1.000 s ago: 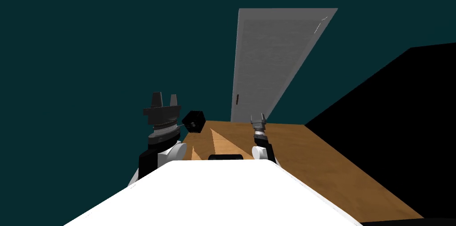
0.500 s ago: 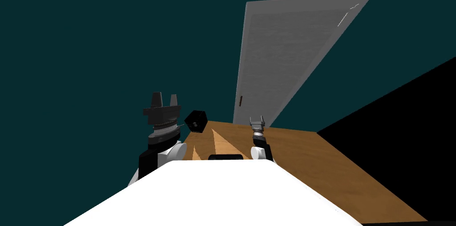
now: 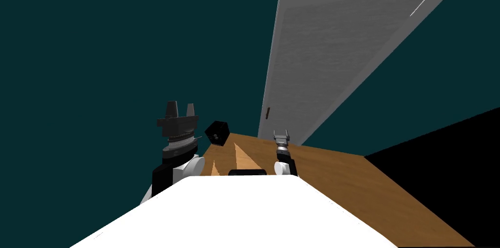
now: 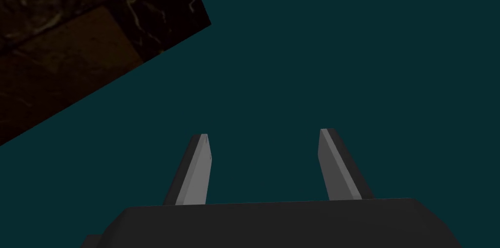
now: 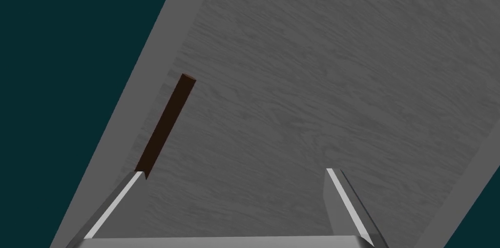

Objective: Pull the door open

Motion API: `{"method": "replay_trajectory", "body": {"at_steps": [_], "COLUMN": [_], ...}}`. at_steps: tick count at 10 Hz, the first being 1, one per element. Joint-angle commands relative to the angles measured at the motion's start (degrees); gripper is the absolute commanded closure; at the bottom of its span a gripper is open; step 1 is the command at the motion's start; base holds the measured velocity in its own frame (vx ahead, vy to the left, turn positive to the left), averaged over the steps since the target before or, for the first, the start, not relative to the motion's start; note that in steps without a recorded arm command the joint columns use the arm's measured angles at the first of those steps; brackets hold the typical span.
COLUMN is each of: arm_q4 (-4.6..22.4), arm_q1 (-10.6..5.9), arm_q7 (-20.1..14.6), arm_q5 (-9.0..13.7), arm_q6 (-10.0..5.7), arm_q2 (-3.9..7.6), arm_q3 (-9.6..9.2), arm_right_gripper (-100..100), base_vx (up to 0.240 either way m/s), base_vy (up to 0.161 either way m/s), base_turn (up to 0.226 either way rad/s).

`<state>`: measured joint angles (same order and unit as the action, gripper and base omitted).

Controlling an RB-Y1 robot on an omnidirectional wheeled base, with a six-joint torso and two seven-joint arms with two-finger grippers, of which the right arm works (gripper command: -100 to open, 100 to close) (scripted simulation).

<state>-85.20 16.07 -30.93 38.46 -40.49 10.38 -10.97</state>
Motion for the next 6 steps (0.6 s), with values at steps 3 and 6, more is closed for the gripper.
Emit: {"method": "replay_trajectory", "body": {"at_steps": [3,6], "arm_q4": [4.95,8.86], "arm_q1": [-1.68,-3.00], "arm_q7": [-4.79,-8.45], "arm_q5": [3.83,6.88], "arm_q6": [-2.25,-3.98], "arm_q2": [0.90,1.56], "arm_q3": [-1.39,-2.52], "arm_right_gripper": [-100,-100], "base_vx": [0.096,0.098], "base_vy": [-0.024,-0.030], "base_turn": [0.139,0.130]}}
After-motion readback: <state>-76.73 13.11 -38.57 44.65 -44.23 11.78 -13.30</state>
